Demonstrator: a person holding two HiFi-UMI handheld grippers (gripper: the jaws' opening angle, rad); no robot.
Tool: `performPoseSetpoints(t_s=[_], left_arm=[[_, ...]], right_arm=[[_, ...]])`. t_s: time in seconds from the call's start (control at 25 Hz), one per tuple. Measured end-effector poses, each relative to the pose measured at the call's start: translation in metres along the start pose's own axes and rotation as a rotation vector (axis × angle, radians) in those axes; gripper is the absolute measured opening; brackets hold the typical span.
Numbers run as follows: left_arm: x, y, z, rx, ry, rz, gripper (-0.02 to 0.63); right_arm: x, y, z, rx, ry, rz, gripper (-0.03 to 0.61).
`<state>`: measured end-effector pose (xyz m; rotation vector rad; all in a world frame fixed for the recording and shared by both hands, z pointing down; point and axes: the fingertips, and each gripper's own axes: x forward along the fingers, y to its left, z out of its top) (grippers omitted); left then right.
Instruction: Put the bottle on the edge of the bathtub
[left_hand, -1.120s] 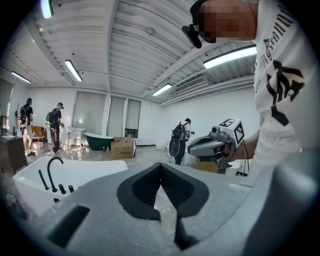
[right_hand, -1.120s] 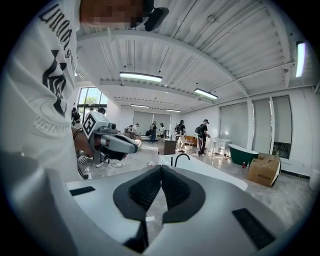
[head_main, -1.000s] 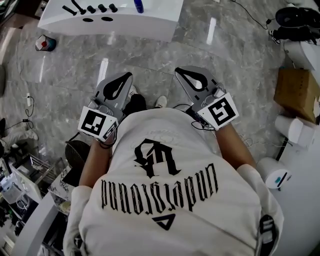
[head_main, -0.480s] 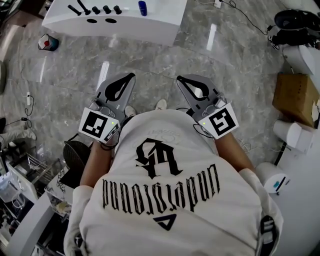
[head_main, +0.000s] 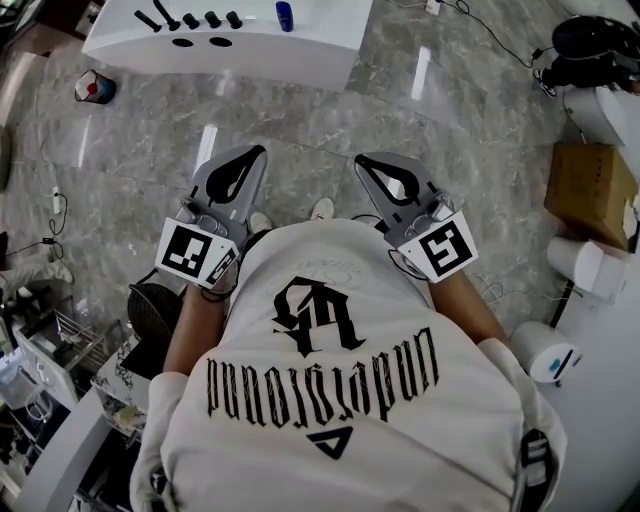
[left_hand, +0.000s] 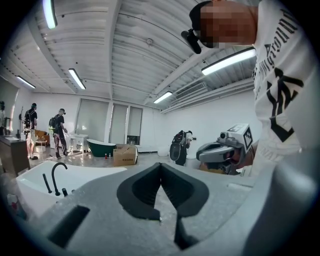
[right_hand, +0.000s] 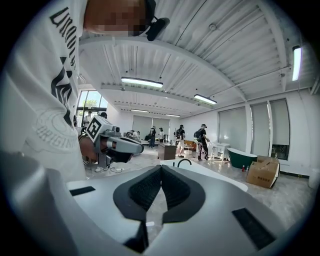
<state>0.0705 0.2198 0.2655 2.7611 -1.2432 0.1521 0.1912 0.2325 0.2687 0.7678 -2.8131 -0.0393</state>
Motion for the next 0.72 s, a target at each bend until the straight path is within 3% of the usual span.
performPoseSetpoints(t_s=[0.72], left_arm=[[0.0097, 0.0026, -0.0068, -0.026, 0.020, -0.006, 0.015]], right_arm=[[0.0094, -0.0062, -0.0045, 0.005, 0.013, 0.023, 0.015]])
